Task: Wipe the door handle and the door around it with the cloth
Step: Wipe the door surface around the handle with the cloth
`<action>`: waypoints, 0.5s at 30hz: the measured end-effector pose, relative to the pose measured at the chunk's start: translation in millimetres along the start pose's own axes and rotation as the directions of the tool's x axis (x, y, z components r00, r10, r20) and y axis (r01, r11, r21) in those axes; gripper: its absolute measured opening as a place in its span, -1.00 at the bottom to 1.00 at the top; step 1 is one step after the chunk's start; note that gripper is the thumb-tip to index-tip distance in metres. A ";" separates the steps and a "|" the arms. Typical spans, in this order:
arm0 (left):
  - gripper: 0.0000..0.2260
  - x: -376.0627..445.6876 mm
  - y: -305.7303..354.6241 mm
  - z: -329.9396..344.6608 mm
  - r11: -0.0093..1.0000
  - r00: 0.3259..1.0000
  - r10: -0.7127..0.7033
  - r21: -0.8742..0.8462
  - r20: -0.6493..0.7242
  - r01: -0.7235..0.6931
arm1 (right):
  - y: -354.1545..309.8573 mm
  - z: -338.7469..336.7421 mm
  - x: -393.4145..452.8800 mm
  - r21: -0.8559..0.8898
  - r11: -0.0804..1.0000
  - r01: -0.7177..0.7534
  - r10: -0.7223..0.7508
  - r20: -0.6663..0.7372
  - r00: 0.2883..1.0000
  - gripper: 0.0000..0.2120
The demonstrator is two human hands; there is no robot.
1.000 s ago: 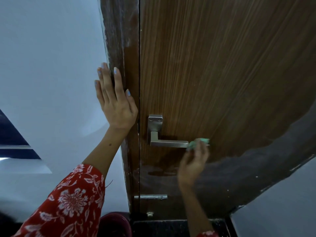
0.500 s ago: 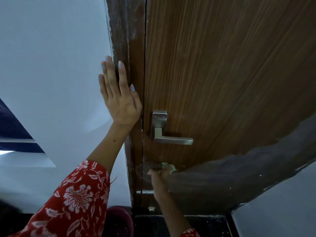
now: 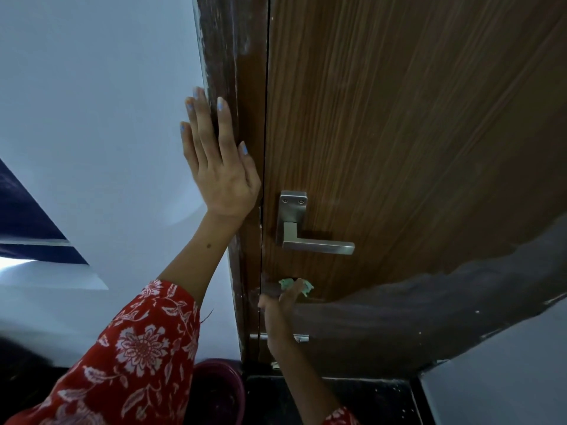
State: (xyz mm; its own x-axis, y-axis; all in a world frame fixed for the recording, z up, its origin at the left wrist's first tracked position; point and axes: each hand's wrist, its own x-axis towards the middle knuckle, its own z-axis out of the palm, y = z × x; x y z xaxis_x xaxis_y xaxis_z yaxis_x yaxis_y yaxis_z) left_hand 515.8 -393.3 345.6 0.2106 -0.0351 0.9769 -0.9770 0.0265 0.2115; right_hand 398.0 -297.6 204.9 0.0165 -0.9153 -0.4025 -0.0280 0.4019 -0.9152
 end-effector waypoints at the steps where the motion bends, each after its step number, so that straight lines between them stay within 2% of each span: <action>1: -0.60 0.1 -1.8 0.9 1.000 1.000 0.010 -0.012 0.017 -0.009 | 2.6 2.6 6.5 -0.004 1.000 -0.001 0.001 0.003 1.000 -0.12; 3: -0.59 -0.8 0.5 -0.1 0.999 0.999 0.028 -0.032 0.019 -0.027 | 4.7 13.5 7.0 -0.060 0.998 0.011 -0.010 0.007 1.000 -0.12; 4: -0.59 0.8 2.2 -1.3 0.999 0.999 0.023 -0.036 0.033 -0.022 | 5.4 23.3 4.7 -0.114 0.992 0.061 -0.057 0.040 0.998 -0.12; 7: -0.59 0.0 -2.1 0.1 0.999 0.999 0.023 -0.031 0.035 -0.022 | 8.4 52.6 -17.9 -0.258 0.924 0.281 -0.201 0.298 0.933 0.05; 8: -0.59 -0.2 -2.7 0.1 0.999 0.999 0.020 -0.040 0.042 -0.018 | 13.5 58.6 -19.2 -0.287 0.906 0.312 -0.212 0.331 0.920 0.08; 10: -0.59 0.5 -2.0 -0.1 0.999 0.999 0.021 -0.043 0.033 -0.020 | 18.7 57.1 -7.7 -0.278 0.931 0.235 -0.159 0.270 0.950 0.05; 11: -0.59 -0.1 -2.1 0.9 0.999 0.999 0.024 -0.038 0.028 -0.022 | 17.1 49.4 -1.6 -0.214 0.967 0.137 -0.095 0.198 0.976 -0.04; 12: -0.59 0.0 -2.4 1.6 0.999 0.999 0.026 -0.044 0.034 -0.025 | 17.0 39.8 6.6 -0.123 0.992 0.016 0.001 0.135 0.991 -0.22; 14: -0.59 -1.1 -2.9 2.3 0.998 0.999 0.014 -0.060 0.033 -0.012 | 12.7 20.4 17.0 -0.034 0.987 -0.158 0.161 0.109 0.981 -0.82; 15: -0.59 -1.9 -2.9 2.6 0.998 1.000 0.009 -0.055 0.028 -0.008 | 10.9 12.5 17.5 -0.039 0.984 -0.176 0.179 0.099 0.979 -0.89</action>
State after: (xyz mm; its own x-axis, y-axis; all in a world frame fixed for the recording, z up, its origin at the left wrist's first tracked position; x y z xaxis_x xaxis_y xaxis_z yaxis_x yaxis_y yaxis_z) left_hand 518.1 -395.9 343.1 0.2005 -0.0631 0.9777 -0.9753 0.0815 0.2053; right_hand 410.5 -308.9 187.6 0.1096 -0.8215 -0.5596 -0.0694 0.5553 -0.8287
